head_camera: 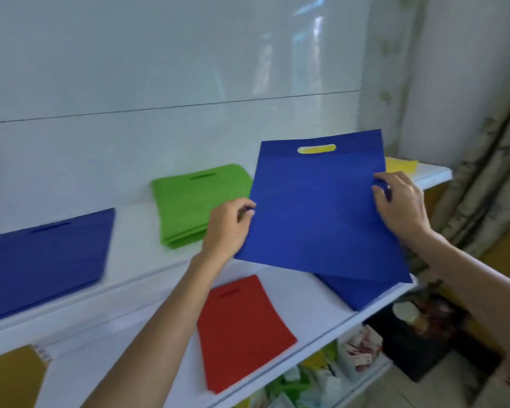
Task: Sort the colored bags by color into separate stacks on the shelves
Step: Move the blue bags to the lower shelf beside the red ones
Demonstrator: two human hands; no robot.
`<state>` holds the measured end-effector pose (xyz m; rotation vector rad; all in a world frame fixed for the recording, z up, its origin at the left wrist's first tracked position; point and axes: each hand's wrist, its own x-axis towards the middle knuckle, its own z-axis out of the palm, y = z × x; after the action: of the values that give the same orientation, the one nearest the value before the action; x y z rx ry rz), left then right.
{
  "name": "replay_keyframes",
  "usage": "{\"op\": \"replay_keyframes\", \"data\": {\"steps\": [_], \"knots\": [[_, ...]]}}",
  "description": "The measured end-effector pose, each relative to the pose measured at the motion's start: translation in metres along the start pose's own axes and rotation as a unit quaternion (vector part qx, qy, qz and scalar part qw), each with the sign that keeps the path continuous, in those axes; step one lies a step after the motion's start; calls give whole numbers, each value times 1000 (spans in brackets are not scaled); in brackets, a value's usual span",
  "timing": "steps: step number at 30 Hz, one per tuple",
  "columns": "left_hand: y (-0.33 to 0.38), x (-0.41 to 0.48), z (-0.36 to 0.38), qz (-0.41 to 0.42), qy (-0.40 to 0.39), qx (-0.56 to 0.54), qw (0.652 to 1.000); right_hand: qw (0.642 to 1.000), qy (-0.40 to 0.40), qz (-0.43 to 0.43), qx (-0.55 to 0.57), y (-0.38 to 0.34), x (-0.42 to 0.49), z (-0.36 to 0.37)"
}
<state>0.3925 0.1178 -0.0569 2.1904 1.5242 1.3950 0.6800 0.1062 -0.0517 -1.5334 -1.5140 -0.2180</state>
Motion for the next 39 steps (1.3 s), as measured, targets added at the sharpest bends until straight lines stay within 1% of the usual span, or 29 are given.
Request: {"op": "replay_keyframes", "data": {"steps": [3, 6, 11, 14, 17, 22, 25, 29, 35, 39], "knots": [[45, -6, 81, 5, -54, -50, 997, 997, 8, 58, -48, 77, -14, -51], [79, -21, 151, 7, -102, -89, 991, 991, 15, 101, -83, 137, -35, -89], [101, -59, 246, 10, -181, -103, 978, 977, 15, 179, -113, 216, -78, -121], [97, -71, 287, 8, -219, -100, 971, 967, -7, 213, -138, 251, -101, -119], [84, -78, 321, -5, -238, -100, 966, 958, -40, 245, -143, 279, -108, -103], [49, -75, 373, -53, -259, -88, 960, 946, -107, 270, -144, 315, -99, -59], [30, -68, 393, -80, -267, -82, 957, 943, -147, 267, -135, 332, -87, -33], [11, -54, 412, -101, -261, -75, 957, 945, -163, 259, -120, 356, -72, 2], [-19, -51, 435, -168, -191, -67, 965, 955, -197, 205, -90, 388, -39, 72], [-36, -50, 458, -235, -142, -23, 961, 954, -246, 153, -78, 415, -9, 129]]}}
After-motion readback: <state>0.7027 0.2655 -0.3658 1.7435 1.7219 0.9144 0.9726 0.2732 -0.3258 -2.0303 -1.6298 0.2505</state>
